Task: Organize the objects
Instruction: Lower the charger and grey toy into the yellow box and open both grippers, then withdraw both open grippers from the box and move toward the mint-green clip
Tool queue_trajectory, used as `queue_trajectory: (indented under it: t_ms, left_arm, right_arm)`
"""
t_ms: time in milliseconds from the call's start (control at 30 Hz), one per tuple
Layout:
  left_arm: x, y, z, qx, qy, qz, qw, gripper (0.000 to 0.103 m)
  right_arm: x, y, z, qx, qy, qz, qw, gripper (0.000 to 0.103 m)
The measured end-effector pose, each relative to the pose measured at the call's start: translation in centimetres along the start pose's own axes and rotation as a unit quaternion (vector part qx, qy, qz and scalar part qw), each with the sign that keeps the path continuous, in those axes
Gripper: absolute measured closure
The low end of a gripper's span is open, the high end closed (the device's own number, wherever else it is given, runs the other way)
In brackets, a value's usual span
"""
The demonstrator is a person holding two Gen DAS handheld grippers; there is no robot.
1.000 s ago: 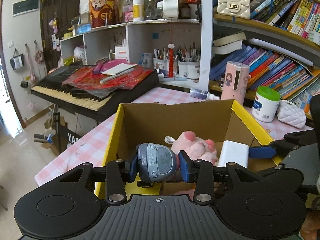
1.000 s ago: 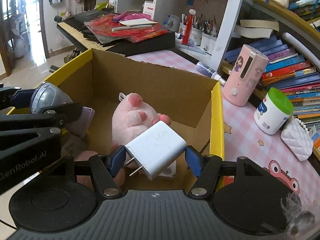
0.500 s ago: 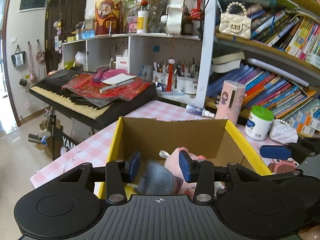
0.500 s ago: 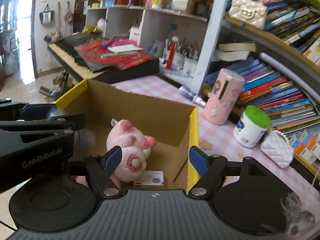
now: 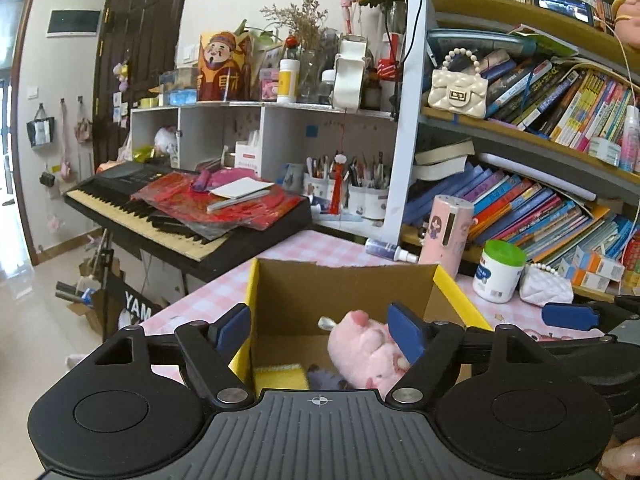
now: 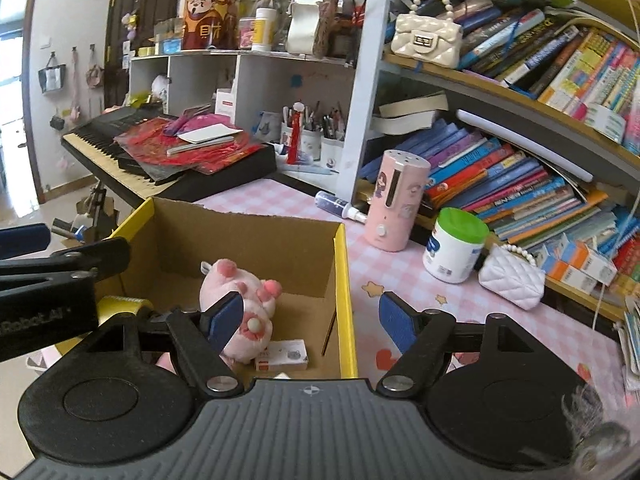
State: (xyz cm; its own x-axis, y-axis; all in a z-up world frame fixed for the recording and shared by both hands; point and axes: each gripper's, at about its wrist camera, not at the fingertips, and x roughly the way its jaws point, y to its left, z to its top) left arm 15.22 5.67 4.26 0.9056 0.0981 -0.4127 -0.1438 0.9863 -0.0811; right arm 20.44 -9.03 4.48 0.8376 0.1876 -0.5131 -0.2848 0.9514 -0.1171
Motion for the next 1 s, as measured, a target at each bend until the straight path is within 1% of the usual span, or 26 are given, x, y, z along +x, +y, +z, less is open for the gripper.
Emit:
queue_trajectory:
  t_ms: [133,200,267,367,467,567,733,867,1000]
  left_arm:
    - [-1.2,0.7,-1.0,0.005,0.011,0.007,0.9999,0.021]
    - [-1.8,1.1,-1.5,0.006,0.016,0.014,0.9998,0.017]
    - [-2.4,1.4,-2.2,0.009,0.023,0.026,0.9994,0.015]
    - [-3.1,1.7,-3.5,0.015,0.043,0.047,0.9979,0.014]
    - [-3.9,2.1,-4.8,0.019,0.061,0.058,0.9963,0.013]
    - [-4.9,2.3,-5.9,0.02,0.077,0.059,0.9951,0.011]
    - [-6.1,2.3,-7.4,0.031,0.1,0.05,0.9933,0.011]
    - [-7.2,2.2,-8.1,0.043,0.104,0.044,0.9927,0.011]
    - [-7.9,2.3,-8.5,0.044,0.109,0.042,0.9922,0.011]
  right_arm:
    - [-1.2,0.5,-0.9,0.007,0.002,-0.006,1.0,0.029]
    - [-1.8,0.8,-1.5,0.012,0.005,-0.011,1.0,0.027]
    - [-2.4,1.1,-2.1,0.018,0.009,-0.019,1.0,0.024]
    - [-3.3,1.6,-3.3,0.029,0.019,-0.034,0.999,0.02]
    - [-4.0,2.2,-4.9,0.035,0.034,-0.049,0.998,0.018]
    - [-4.7,2.9,-6.5,0.033,0.051,-0.058,0.996,0.017]
    - [-5.5,4.0,-8.6,0.023,0.073,-0.066,0.995,0.016]
    - [-6.5,4.6,-9.3,0.022,0.074,-0.066,0.995,0.015]
    - [-7.5,5.0,-10.0,0.026,0.078,-0.068,0.994,0.015]
